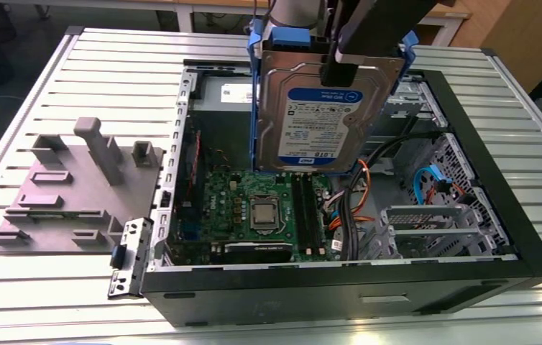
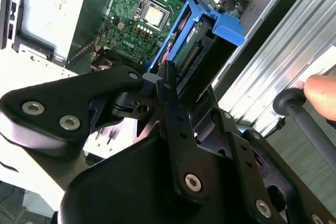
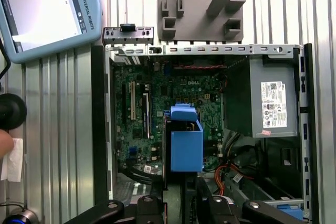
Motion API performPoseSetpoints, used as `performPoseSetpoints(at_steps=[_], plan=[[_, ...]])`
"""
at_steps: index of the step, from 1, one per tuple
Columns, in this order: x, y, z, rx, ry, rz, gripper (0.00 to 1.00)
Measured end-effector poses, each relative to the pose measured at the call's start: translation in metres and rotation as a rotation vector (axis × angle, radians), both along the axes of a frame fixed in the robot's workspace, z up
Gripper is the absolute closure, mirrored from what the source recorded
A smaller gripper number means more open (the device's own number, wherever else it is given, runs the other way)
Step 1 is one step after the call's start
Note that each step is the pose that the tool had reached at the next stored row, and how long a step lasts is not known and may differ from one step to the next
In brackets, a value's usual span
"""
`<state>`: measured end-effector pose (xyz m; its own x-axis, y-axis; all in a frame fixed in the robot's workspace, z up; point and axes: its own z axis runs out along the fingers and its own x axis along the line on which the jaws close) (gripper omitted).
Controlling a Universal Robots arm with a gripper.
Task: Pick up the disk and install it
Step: 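Pick up the disk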
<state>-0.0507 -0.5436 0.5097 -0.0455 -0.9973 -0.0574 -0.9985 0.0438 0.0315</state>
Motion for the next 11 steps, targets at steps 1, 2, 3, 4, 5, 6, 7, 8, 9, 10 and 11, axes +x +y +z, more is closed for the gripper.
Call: performPoseSetpoints(at_steps=[1, 2, 3, 4, 5, 6, 7, 8, 9, 10, 11], plan=[[0.0006, 0.0000, 0.0000, 0.0000, 0.0001, 0.000, 0.65], [0.0010, 0.0000, 0.0000, -0.0001, 0.0001, 0.000, 0.65], [0.0011, 0.0000, 0.0000, -0.0001, 0.0001, 0.000, 0.65], [0.0018, 0.0000, 0.0000, 0.0001, 0.0000, 0.000, 0.65], [0.0024, 0.0000, 0.0000, 0.0000, 0.0001, 0.000, 0.65], [0.0024, 0.0000, 0.0000, 0.0000, 0.0000, 0.000, 0.65], [0.0024, 0.0000, 0.0000, 0.0000, 0.0000, 0.000, 0.65], [0.0024, 0.0000, 0.0000, 0.0000, 0.0000, 0.000, 0.65], [0.0025, 0.0000, 0.0000, 0.0000, 0.0000, 0.000, 0.65], [0.0025, 0.0000, 0.0000, 0.0000, 0.0001, 0.000, 0.65], [0.0025, 0.0000, 0.0000, 0.0000, 0.0000, 0.000, 0.65]])
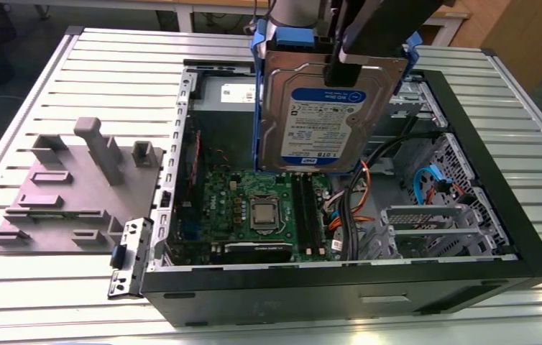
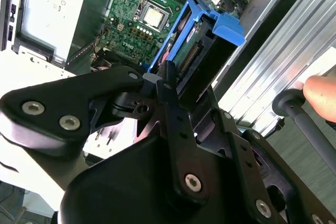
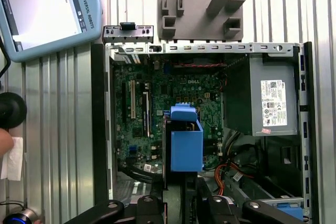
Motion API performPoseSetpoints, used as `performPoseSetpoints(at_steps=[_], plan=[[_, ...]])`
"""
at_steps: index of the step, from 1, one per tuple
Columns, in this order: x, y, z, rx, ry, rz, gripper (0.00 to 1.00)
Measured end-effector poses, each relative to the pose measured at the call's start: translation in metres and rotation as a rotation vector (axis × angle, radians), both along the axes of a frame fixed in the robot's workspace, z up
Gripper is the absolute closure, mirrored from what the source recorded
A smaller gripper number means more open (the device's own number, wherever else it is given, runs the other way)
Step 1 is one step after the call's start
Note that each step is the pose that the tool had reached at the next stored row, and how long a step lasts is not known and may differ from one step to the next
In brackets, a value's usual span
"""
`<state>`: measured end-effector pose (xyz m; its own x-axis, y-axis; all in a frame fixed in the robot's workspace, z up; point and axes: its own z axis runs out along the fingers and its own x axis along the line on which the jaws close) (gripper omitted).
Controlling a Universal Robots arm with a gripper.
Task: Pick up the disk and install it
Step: 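Pick up the disk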
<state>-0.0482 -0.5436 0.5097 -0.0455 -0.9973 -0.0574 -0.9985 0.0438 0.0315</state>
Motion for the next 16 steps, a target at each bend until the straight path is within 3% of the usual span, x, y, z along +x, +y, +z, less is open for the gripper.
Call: performPoseSetpoints(at_steps=[8, 16], plan=[[0.0059, 0.0000, 0.0000, 0.0000, 0.0000, 0.000, 0.65], [0.0063, 0.0000, 0.0000, 0.0000, 0.0000, 0.000, 0.65]])
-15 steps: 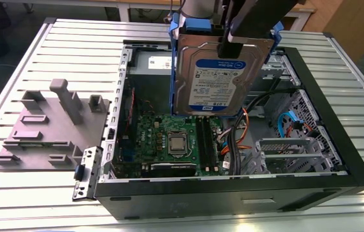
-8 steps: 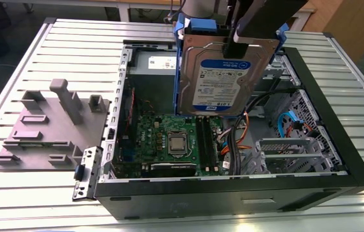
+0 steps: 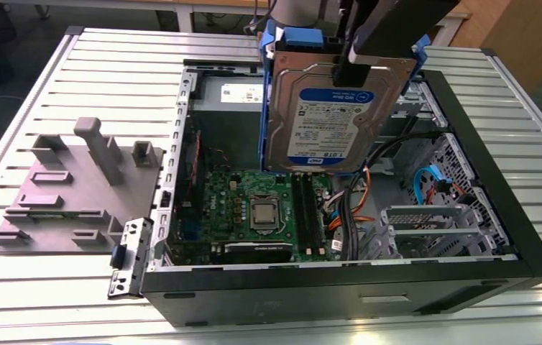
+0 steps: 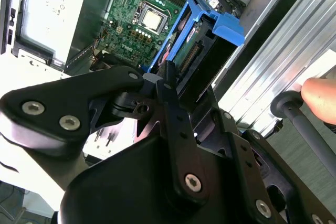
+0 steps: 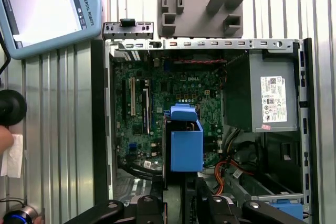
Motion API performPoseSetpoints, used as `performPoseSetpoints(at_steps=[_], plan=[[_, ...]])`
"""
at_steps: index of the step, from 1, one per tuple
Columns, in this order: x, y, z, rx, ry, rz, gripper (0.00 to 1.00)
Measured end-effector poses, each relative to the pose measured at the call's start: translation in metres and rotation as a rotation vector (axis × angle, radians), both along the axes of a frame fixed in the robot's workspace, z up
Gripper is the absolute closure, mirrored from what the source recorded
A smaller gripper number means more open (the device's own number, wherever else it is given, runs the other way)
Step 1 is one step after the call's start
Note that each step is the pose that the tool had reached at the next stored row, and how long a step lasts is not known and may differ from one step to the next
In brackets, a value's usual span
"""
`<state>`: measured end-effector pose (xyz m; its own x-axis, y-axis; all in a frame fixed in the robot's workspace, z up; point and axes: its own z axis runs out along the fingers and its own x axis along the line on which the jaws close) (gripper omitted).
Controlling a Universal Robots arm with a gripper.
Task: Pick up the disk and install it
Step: 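Pick up the disk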
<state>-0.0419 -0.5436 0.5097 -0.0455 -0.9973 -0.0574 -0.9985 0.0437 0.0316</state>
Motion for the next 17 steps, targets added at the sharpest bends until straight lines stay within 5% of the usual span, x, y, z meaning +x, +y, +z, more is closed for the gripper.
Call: performPoseSetpoints(at_steps=[17], plan=[[0.0041, 0.0000, -0.0001, 0.0000, 0.0000, 0.000, 0.65]])
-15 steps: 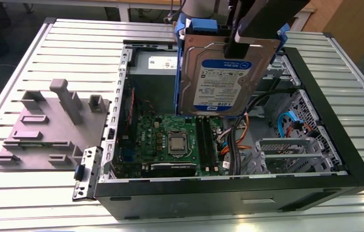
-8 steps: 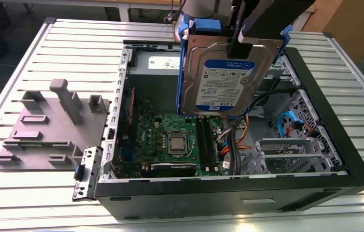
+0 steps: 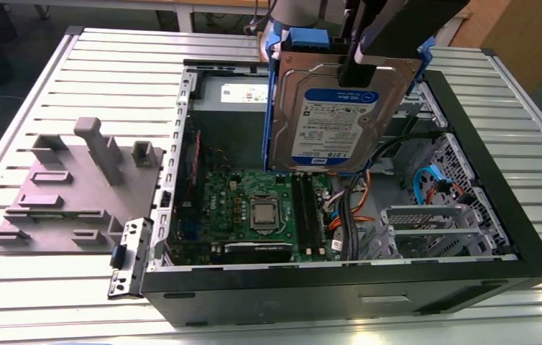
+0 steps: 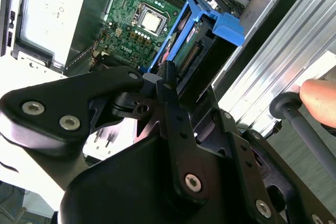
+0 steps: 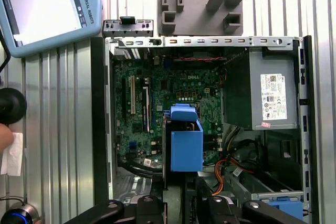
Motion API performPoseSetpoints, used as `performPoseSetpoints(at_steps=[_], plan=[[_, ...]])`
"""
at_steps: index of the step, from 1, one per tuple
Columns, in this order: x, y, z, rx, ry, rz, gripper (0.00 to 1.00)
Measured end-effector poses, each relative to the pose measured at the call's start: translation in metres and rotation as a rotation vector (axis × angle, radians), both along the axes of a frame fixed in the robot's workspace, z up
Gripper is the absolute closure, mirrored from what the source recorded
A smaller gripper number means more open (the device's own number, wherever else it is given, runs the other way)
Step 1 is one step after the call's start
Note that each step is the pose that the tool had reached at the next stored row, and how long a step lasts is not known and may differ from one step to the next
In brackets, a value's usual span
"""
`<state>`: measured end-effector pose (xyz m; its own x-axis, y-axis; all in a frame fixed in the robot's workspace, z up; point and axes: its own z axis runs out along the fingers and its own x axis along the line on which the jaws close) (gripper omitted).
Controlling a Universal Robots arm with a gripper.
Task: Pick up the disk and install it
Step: 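Pick up the disk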
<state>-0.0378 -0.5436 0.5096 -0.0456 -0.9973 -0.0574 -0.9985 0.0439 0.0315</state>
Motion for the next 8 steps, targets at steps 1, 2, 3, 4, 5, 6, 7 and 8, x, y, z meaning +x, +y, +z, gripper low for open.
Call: performPoseSetpoints(at_steps=[1, 2, 3, 4, 5, 6, 7, 8], plan=[[0.0005, 0.0000, 0.0000, 0.0000, 0.0000, 0.000, 0.65], [0.0015, 0.0000, -0.0001, 0.0001, -0.0001, 0.000, 0.65], [0.0029, 0.0000, 0.0000, 0.0000, 0.0000, 0.000, 0.65], [0.0049, 0.0000, 0.0000, 0.0000, 0.0000, 0.000, 0.65], [0.0076, 0.0000, 0.0000, 0.0000, 0.0000, 0.000, 0.65], [0.0104, 0.0000, -0.0001, 0.0000, 0.0000, 0.000, 0.65], [0.0137, 0.0000, -0.0001, 0.0001, 0.0001, 0.000, 0.65], [0.0172, 0.0000, -0.0001, 0.0000, 0.0001, 0.000, 0.65]])
